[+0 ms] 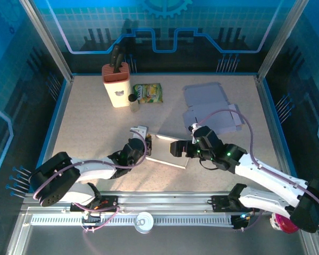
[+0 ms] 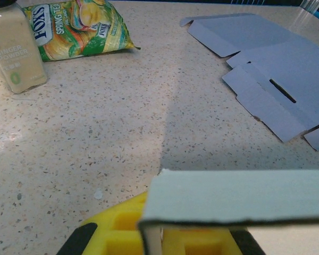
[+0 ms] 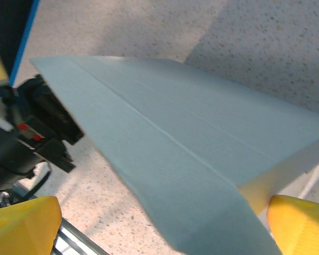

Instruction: Fold the paper box

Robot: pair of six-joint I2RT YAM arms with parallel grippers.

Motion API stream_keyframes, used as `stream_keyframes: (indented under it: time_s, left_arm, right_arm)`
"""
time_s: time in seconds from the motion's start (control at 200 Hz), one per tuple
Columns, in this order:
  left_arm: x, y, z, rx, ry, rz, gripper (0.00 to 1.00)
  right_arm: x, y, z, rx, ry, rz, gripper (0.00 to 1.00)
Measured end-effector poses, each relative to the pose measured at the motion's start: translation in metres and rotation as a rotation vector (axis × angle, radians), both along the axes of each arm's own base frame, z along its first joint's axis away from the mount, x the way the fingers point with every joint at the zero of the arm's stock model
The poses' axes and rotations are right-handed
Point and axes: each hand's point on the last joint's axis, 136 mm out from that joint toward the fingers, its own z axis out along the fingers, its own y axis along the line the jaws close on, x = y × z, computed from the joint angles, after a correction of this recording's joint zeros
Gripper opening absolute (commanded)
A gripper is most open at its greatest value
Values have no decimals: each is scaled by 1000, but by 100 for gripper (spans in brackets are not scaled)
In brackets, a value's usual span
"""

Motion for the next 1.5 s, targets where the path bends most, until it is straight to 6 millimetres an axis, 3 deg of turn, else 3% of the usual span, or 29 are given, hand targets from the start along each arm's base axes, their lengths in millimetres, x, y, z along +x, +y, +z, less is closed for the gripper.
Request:
stream_keyframes:
  time_s: [0.13,0.34,0.425,0.625,0.77,0.885,0.975,1.146,1.501]
  left_arm:
    - [0,3,-1,9,0,20,0]
    - [0,8,-1,23,-2,53,0]
    - [-1,9,-1,31,-4,65,0]
    - [0,10,0,49,-5,78,0]
    - [0,10,1,57,-6,81,0]
    - [0,10,2,68,-7,85,0]
    - [1,10,2,79,-11,81,0]
    - [1,9,3,85,-15,76,0]
    - [0,5,3,99,-24,63,0]
  right_arm:
    - [-2,-14,-11,-11,35,-36,100]
    - [-2,-29,-7,13,66,-70,100]
    - [-7,-30,9,50,53,-63,100]
    - [-4,-35,65,178,-18,-83,100]
    - [9,-55,76,223,-4,-174,98]
    - [30,-73,64,235,72,-270,92]
    - [48,-78,44,235,181,-312,85]
    - [60,-65,-4,207,372,-298,66]
    - [72,-39,-31,270,463,-237,56]
